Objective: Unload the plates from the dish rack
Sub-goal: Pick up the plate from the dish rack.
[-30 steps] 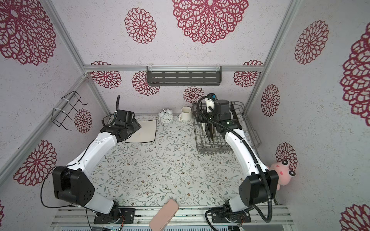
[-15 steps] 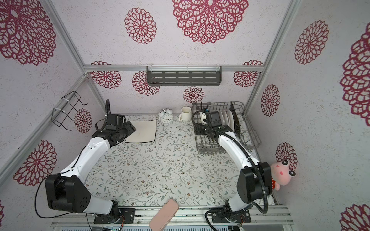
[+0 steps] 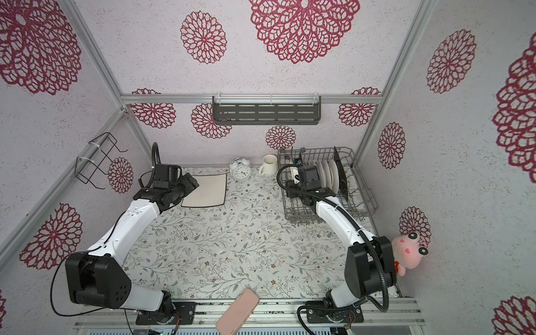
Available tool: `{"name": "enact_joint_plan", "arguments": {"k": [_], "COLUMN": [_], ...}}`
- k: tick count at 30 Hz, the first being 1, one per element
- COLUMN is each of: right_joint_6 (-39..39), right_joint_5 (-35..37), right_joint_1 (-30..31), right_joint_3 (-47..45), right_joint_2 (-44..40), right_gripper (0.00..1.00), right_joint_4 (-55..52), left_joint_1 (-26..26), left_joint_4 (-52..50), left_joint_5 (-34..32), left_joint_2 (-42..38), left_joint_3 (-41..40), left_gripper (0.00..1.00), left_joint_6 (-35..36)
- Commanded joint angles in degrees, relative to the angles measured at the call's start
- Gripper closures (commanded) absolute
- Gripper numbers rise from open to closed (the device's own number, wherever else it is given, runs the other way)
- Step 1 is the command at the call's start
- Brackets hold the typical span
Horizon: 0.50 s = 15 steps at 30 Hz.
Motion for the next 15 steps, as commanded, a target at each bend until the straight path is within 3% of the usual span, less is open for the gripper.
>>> {"name": "enact_joint_plan", "arguments": {"k": [1,15], "right_joint_6": [-2.8,-6.5], "right_joint_5": [2.0,10.5], "right_joint_1": [0.1,0.2], "right_joint_3": [0.1,0.6], "right_joint_2": [2.8,9.9], "right_gripper": [0.37,0.37], "right_joint_4": [4.7,12.1], "left_joint_1": [0.3,1.4], "left_joint_4": [1.3,2.0], "left_joint_5": [0.1,0.0], "left_joint_2": [0.4,0.9], "left_joint_3": [-0.2,-0.4], "left_gripper": [0.15,0.12], "left_joint_6": [0.1,0.5]}}
